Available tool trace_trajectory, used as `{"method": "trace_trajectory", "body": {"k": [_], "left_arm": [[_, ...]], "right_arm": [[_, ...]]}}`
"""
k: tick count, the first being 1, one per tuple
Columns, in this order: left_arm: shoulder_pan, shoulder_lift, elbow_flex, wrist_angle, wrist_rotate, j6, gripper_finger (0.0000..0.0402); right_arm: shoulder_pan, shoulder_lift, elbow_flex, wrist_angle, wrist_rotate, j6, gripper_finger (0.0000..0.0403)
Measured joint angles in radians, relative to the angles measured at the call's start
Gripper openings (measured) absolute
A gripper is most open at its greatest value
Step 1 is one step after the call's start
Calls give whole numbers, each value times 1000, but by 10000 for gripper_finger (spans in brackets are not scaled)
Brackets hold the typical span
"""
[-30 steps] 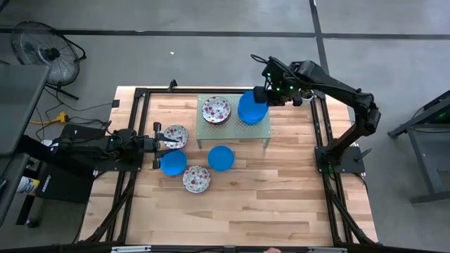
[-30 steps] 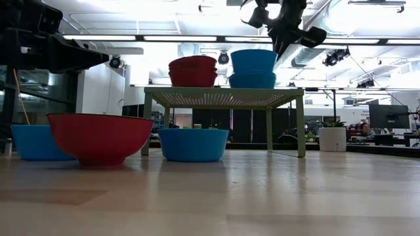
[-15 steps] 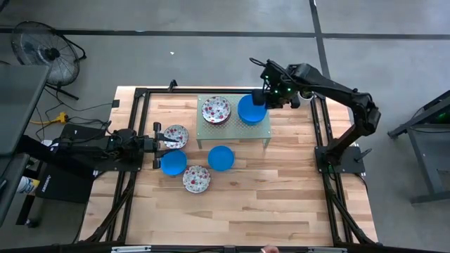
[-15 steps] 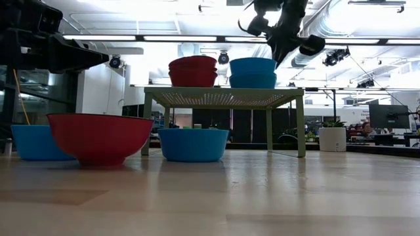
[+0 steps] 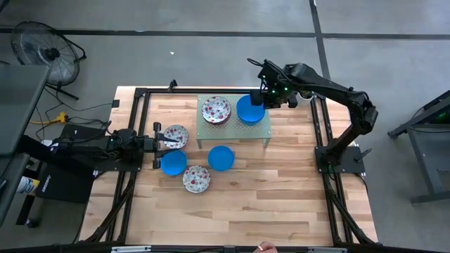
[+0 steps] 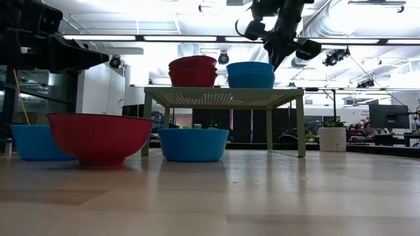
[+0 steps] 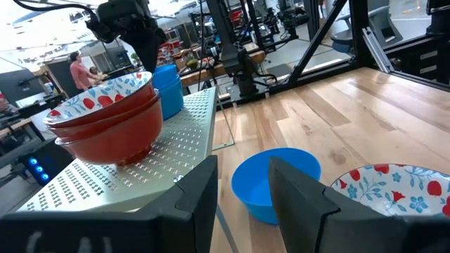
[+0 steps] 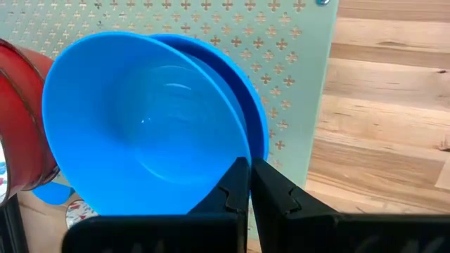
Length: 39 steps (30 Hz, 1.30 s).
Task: Pick & Place Mini bowls
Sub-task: Stack the light blue bowl on the stacked light blue bowl on the shelf
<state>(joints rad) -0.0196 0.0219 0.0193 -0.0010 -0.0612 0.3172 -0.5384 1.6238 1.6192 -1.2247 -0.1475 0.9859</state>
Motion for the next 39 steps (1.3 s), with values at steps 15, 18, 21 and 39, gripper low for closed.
{"method": "trace_trajectory", "body": {"k": [15, 18, 21, 39], "left_arm": [[0, 0, 0, -1, 0, 0, 124], [0, 0, 0, -1, 0, 0, 124], [0, 0, 0, -1, 0, 0, 124], [0, 0, 0, -1, 0, 0, 124]], "right_arm": [[0, 0, 0, 0, 2, -19, 13], [0, 0, 0, 0, 2, -19, 40], [0, 0, 0, 0, 2, -19, 71], [155, -112, 1, -83, 38, -34, 119]]}}
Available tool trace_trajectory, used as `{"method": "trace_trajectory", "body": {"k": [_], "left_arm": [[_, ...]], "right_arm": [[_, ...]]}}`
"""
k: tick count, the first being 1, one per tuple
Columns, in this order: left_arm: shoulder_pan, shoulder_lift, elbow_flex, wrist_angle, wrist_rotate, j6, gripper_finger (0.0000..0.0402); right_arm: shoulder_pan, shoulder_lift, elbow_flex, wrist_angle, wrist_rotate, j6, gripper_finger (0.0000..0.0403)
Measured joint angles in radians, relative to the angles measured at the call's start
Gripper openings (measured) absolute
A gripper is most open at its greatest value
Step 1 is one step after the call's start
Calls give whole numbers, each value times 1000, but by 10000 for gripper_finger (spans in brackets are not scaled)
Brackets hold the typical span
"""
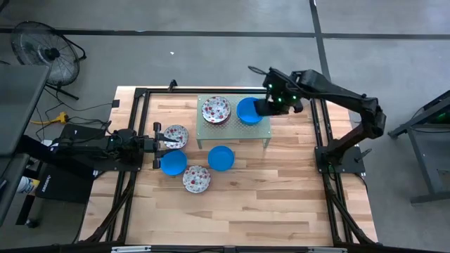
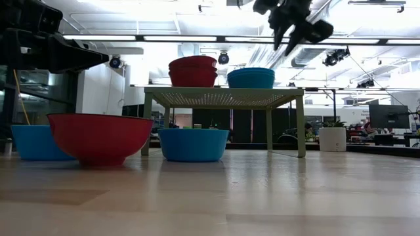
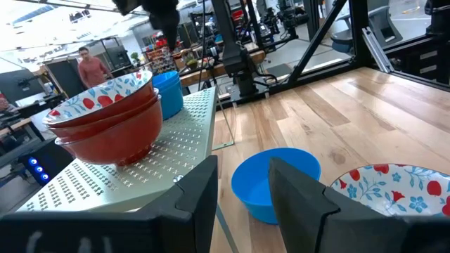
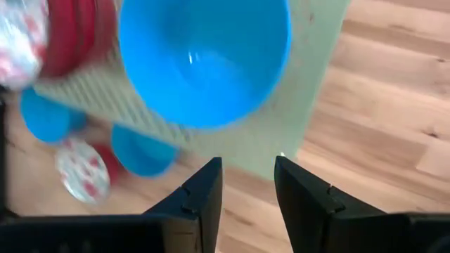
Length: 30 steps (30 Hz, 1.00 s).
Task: Pick & Place Mini bowls
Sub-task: Stack the light blue bowl on the stacked light blue bowl on the shelf
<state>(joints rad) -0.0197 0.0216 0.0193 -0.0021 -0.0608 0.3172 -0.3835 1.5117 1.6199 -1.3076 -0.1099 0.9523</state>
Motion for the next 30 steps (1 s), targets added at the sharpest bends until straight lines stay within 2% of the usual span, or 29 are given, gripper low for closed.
{"method": "trace_trajectory", "body": {"k": [11, 14, 21, 27, 30], "left_arm": [[0, 0, 0, 0, 0, 0, 124], [0, 0, 0, 0, 0, 0, 124], [0, 0, 0, 0, 0, 0, 124], [0, 0, 0, 0, 0, 0, 124], [0, 0, 0, 0, 0, 0, 124]], "right_arm": [[283, -14, 0, -110, 36, -223, 119], [348, -12, 0, -109, 74, -225, 119], [465, 40, 0, -110, 143, -35, 119], [538, 113, 0, -110, 241, 202, 119], [566, 158, 0, -102, 251, 309, 119]]}}
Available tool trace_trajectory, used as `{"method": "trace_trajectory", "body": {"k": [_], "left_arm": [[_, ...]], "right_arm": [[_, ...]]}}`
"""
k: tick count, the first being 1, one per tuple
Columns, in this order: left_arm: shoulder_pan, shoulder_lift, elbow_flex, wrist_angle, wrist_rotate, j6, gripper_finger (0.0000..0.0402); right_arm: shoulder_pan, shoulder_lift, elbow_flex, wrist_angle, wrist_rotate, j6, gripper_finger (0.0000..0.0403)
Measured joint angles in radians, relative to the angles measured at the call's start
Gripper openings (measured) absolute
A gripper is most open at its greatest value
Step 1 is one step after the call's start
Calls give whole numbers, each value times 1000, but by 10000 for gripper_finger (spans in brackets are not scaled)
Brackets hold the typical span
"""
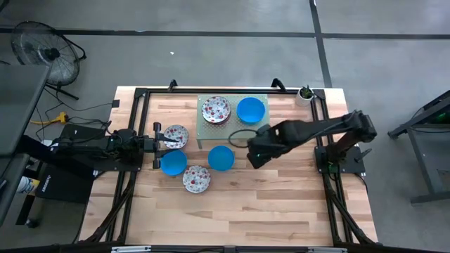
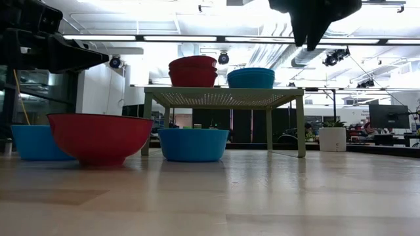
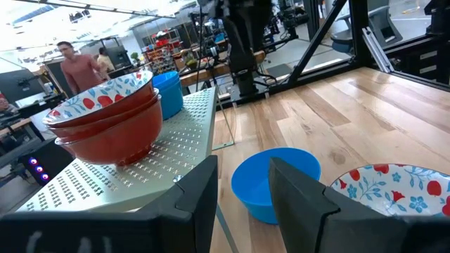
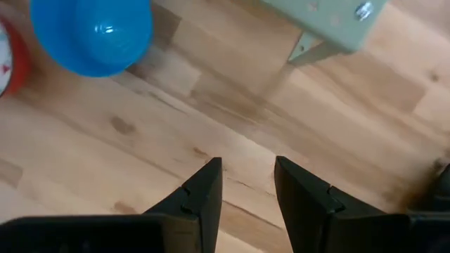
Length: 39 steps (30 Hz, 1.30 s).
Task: Pick & Place Mini bowls
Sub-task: Stack the light blue bowl on the stacked light blue bowl on the shelf
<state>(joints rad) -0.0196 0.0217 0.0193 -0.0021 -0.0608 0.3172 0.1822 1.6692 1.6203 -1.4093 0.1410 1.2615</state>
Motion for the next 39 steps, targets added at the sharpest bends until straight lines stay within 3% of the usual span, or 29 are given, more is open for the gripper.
{"method": "trace_trajectory", "body": {"k": [9, 16, 22, 31, 39], "left_arm": [[0, 0, 0, 0, 0, 0, 124], [0, 0, 0, 0, 0, 0, 124], [0, 0, 0, 0, 0, 0, 124], [0, 0, 0, 0, 0, 0, 124], [0, 0, 0, 0, 0, 0, 124]], "right_arm": [[38, 159, 0, 205, -50, 202, 119], [34, 277, 0, 420, -42, 233, 119], [33, 345, 0, 550, -33, -157, 119], [3, 362, 0, 598, -83, -794, 119], [-59, 378, 0, 619, -165, -1153, 119]]}}
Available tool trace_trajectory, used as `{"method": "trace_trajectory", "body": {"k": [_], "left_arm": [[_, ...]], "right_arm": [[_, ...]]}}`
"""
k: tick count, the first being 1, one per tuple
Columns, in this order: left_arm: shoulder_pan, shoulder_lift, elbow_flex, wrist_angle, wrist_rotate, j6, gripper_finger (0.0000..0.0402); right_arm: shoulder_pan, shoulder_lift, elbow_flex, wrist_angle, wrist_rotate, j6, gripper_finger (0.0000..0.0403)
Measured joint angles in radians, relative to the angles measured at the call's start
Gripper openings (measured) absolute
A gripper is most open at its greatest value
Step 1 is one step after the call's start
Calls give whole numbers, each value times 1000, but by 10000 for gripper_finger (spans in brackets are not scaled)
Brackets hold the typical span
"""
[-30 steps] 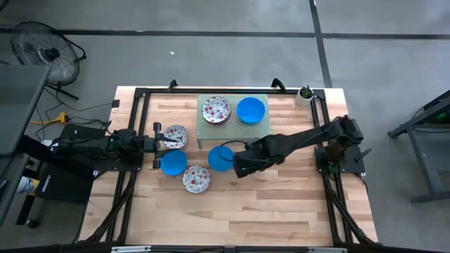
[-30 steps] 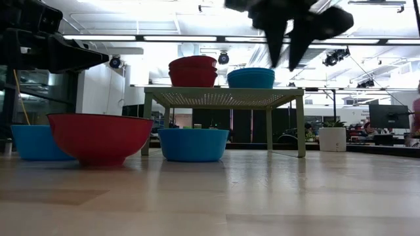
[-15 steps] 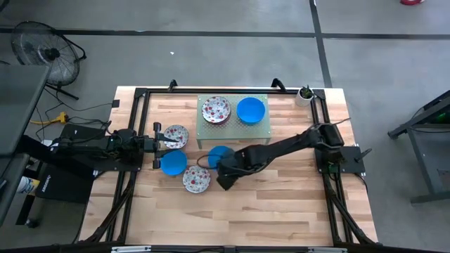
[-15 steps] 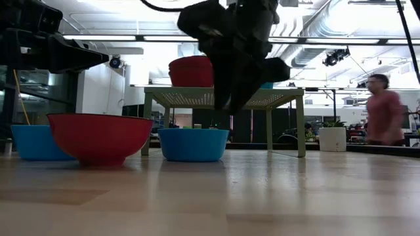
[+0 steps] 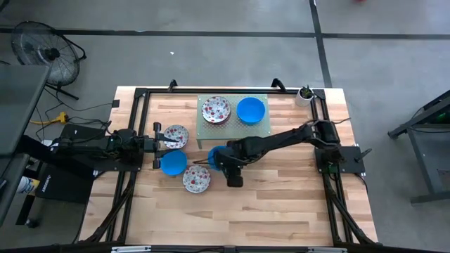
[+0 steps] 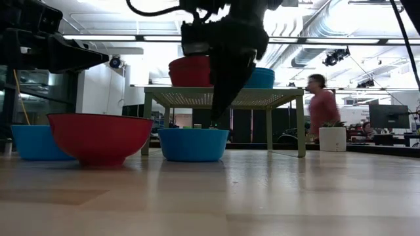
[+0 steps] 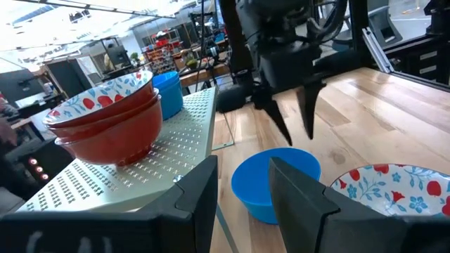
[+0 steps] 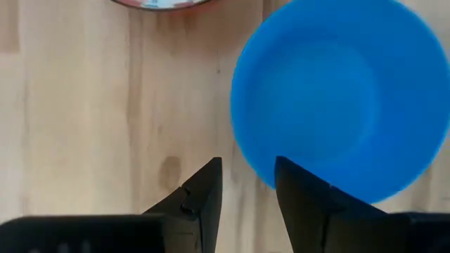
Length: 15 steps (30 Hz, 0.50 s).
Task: Pick & Place Mini bowls
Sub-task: Stack the light blue bowl on the stacked light blue bowl on the shelf
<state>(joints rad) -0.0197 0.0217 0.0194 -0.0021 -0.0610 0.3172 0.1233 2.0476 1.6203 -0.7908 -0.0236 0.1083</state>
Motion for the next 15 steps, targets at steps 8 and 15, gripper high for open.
{"method": "trace_trajectory", "body": {"k": [8, 15], "left_arm": [[0, 0, 0, 0, 0, 0, 124], [0, 0, 0, 0, 0, 0, 124]], "right_arm": [[-14, 57, 0, 46, -85, -213, 119], [-14, 68, 0, 58, -34, -297, 119]]}}
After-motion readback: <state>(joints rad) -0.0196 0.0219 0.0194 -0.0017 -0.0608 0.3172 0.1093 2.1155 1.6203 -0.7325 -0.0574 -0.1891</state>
